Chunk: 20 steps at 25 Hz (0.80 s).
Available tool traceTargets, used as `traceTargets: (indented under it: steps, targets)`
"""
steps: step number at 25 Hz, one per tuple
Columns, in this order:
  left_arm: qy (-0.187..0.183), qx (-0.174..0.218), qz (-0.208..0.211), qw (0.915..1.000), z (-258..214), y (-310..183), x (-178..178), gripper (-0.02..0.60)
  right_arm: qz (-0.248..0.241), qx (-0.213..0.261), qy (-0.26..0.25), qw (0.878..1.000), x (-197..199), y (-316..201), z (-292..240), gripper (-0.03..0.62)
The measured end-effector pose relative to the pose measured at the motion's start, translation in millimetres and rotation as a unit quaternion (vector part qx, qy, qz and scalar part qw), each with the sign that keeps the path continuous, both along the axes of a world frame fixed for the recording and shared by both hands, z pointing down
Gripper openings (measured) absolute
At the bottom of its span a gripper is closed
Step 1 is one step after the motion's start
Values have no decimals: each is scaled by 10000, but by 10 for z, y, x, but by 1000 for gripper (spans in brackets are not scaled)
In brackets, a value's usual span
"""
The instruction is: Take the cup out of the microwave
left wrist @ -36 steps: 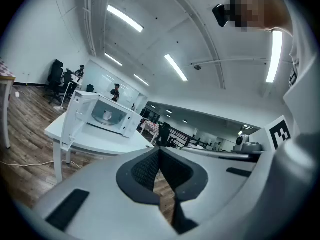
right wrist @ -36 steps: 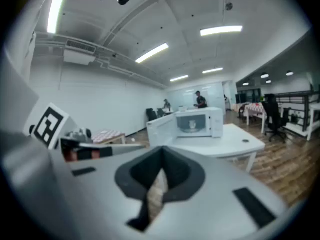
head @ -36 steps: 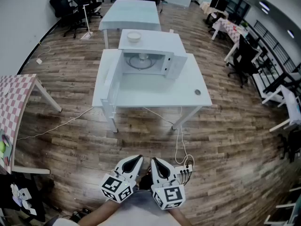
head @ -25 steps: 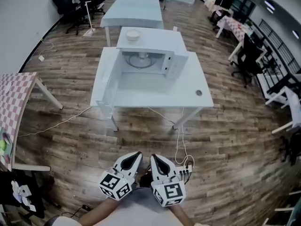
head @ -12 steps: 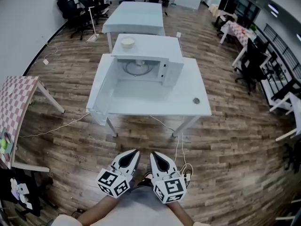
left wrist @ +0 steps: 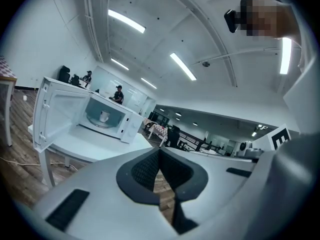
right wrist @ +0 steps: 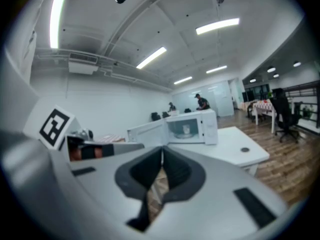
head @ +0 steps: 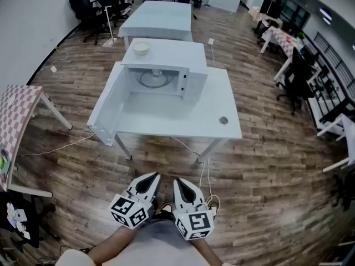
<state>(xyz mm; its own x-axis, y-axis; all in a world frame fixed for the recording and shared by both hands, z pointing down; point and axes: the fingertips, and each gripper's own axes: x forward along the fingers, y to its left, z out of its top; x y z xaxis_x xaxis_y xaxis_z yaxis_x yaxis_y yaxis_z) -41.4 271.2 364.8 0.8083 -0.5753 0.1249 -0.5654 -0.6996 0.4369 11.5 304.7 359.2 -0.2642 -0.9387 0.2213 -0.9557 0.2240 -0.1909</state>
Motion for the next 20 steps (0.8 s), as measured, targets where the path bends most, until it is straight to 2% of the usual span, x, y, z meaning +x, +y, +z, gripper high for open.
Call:
traceTargets:
  steps: [9, 20]
  targets:
    - [24, -84, 19, 10000, 11, -108, 262, 9, -50, -243, -64, 9997, 217, -90, 118, 23]
    - [-67, -168, -132, 9998, 34, -413, 329, 9, -251, -404, -110, 9988, 291, -397, 195, 23]
